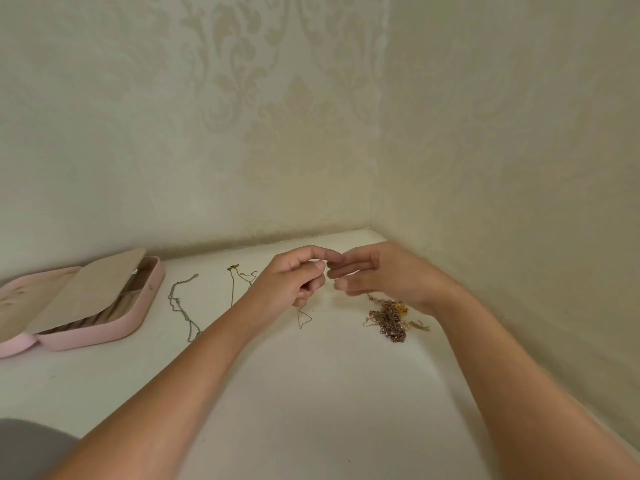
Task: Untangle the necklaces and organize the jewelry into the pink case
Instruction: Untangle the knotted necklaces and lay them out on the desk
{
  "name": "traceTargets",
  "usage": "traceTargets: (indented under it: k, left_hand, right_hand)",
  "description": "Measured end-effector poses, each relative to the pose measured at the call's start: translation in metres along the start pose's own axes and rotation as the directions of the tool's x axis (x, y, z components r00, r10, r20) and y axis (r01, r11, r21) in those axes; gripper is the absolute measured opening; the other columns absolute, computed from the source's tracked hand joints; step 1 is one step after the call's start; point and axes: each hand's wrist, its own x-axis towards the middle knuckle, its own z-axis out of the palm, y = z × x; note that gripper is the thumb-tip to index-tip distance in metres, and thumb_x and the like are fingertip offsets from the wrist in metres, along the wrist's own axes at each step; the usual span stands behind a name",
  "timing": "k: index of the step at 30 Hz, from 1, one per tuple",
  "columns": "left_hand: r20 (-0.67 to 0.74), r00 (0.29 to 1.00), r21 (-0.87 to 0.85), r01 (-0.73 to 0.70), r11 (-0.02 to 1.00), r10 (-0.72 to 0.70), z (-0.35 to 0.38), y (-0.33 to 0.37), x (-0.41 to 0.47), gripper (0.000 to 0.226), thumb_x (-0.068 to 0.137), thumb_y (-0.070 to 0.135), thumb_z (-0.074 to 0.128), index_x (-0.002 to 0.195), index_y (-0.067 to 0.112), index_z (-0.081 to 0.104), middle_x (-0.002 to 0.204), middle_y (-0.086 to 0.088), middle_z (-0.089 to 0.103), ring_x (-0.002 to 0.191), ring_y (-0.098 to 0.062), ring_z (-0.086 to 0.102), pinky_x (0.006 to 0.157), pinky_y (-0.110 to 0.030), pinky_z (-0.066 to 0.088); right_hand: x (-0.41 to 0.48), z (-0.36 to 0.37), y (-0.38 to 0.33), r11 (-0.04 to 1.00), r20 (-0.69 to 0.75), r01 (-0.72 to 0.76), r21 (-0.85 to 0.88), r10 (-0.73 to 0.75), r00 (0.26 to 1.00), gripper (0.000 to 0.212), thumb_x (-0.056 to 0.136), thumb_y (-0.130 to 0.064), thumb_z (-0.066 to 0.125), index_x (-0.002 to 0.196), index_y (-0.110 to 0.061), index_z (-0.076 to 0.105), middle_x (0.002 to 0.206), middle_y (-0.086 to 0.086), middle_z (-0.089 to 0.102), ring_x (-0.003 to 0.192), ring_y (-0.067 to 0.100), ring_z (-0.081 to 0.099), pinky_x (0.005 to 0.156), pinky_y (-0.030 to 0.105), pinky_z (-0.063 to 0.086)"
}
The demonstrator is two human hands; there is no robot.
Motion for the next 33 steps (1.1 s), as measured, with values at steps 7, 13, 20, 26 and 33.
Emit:
traceTargets:
  k: [7, 13, 20, 26, 33]
  left_hand:
    - [-0.018, 0.999, 0.127, -0.038, 0.991, 0.041, -0.001, 0.002, -0.003, 0.018, 0.100, 0.011, 0.048, 0.107, 0.015, 0.064, 0.054, 0.007, 0.045, 0.048, -0.006, 0.036, 0.049, -0.017, 0.028]
    - [-0.103, 0.995, 0.402, 0.037, 0.915, 0.005, 0.009, -0.008, -0.011, 0.020, 0.099, 0.016, 0.047, 0.093, 0.025, 0.065, 0.046, 0.016, 0.044, 0.056, -0.010, 0.043, 0.050, -0.018, 0.033]
    - [-0.183, 0.983, 0.466, 0.104, 0.879, -0.019, 0.002, -0.017, -0.032, 0.028, 0.096, 0.021, 0.053, 0.069, 0.026, 0.059, 0.047, 0.017, 0.042, 0.047, -0.003, 0.037, 0.050, -0.017, 0.027]
    - [-0.231, 0.963, 0.125, 0.168, 0.978, -0.136, -0.025, -0.008, -0.051, 0.028, 0.096, 0.018, 0.054, 0.070, 0.015, 0.062, 0.049, 0.009, 0.038, 0.044, -0.008, 0.028, 0.046, -0.022, 0.023]
    - [-0.185, 0.947, -0.312, 0.195, 0.930, -0.261, -0.022, 0.004, -0.087, 0.026, 0.097, 0.016, 0.049, 0.074, 0.010, 0.056, 0.059, 0.004, 0.029, 0.047, -0.007, 0.023, 0.040, -0.015, 0.022]
  right_hand:
    - [0.004, 0.015, 0.002, 0.994, -0.012, -0.010, 0.111, 0.012, 1.000, 0.015, 0.082, -0.002, 0.071, 0.097, -0.001, 0.074, 0.083, 0.011, 0.072, 0.072, 0.012, 0.068, 0.067, 0.017, 0.052]
    - [0.002, 0.010, -0.002, 0.983, -0.039, -0.021, -0.184, 0.014, 0.999, 0.004, 0.079, -0.008, 0.075, 0.081, -0.011, 0.077, 0.069, 0.007, 0.071, 0.063, 0.009, 0.065, 0.071, 0.021, 0.054]
    - [0.000, 0.033, -0.007, 0.927, -0.046, 0.016, -0.375, -0.036, 0.998, 0.008, 0.080, -0.020, 0.076, 0.074, -0.016, 0.073, 0.059, -0.004, 0.067, 0.053, 0.001, 0.060, 0.047, 0.006, 0.036]
    - [0.015, 0.054, -0.011, 0.984, -0.001, 0.085, -0.156, -0.086, 0.996, 0.004, 0.084, -0.011, 0.072, 0.083, -0.007, 0.071, 0.067, -0.003, 0.067, 0.059, 0.004, 0.062, 0.061, 0.015, 0.049]
    - [0.070, 0.086, -0.007, 0.855, -0.026, -0.136, -0.500, 0.143, 0.989, 0.036, 0.078, -0.031, 0.076, 0.106, -0.011, 0.063, 0.085, -0.006, 0.057, 0.075, 0.009, 0.053, 0.061, 0.019, 0.039]
